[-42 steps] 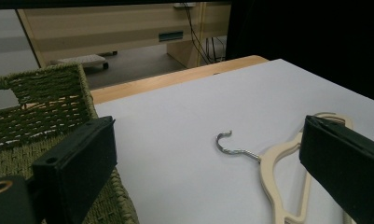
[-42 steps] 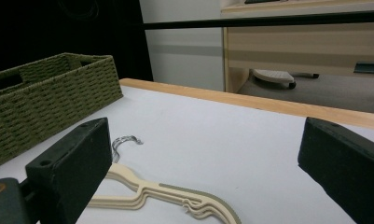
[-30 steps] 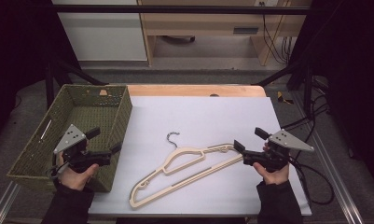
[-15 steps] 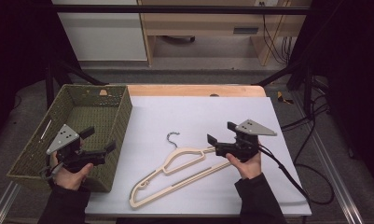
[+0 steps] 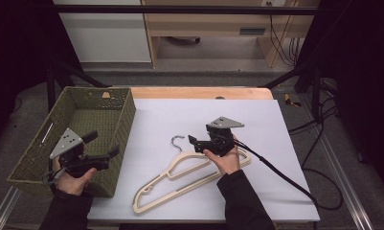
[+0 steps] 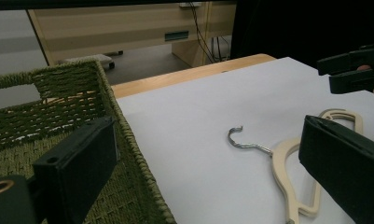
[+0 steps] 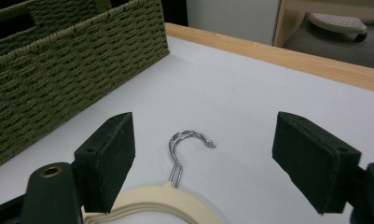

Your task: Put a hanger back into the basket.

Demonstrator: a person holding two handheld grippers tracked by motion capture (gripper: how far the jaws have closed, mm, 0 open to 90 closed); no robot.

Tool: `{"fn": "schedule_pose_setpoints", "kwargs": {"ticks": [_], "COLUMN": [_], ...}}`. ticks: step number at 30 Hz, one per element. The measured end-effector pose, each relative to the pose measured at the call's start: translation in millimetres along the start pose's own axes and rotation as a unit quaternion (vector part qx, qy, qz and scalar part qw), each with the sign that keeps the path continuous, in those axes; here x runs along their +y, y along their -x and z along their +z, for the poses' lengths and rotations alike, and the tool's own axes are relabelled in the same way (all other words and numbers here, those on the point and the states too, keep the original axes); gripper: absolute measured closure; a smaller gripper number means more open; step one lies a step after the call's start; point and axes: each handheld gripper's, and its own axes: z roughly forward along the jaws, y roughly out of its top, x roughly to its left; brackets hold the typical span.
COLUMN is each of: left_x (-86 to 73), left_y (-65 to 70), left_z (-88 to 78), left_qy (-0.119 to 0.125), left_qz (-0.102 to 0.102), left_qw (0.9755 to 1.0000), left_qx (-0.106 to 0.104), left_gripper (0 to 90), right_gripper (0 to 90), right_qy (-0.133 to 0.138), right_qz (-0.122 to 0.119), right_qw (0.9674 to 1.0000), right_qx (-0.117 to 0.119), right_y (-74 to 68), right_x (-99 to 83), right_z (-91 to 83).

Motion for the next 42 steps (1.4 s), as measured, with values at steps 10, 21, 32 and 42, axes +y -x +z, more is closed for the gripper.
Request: {"fn": "schedule_pose_setpoints", "kwargs": {"ticks": [10,21,32,42], "left_x": [-1.6,-2.5,-3.4,-3.8], "left_y": [-0.4,-0.7,-0.1,0.4], "left_z": [1.8,2.8,4.8,5.8], "left_qy": [-0.005,-0.006,-0.01,-0.012], "left_qz": [0.004,0.007,0.009,0.009], "left_qw": [1.0,1.0,0.9999,0.9999], "left_qx": [0.002,0.002,0.002,0.002], "left_gripper": [4.1,4.1,4.1,4.1], "right_gripper": [29.3,40.9,58.8,70.9], "right_qy": [-0.044,-0.095,-0.13,-0.158], "right_qz": [-0.003,0.015,0.03,0.023], "right_qw": [0.999,0.9954,0.991,0.9871], "right_qx": [0.005,0.002,0.01,0.011], "right_y": [-10.6,-12.7,-9.6,-17.2], "right_x": [-7.4,-22.4,-37.1,-42.0], "right_z": [36.0,69.5,90.1,101.1]}}
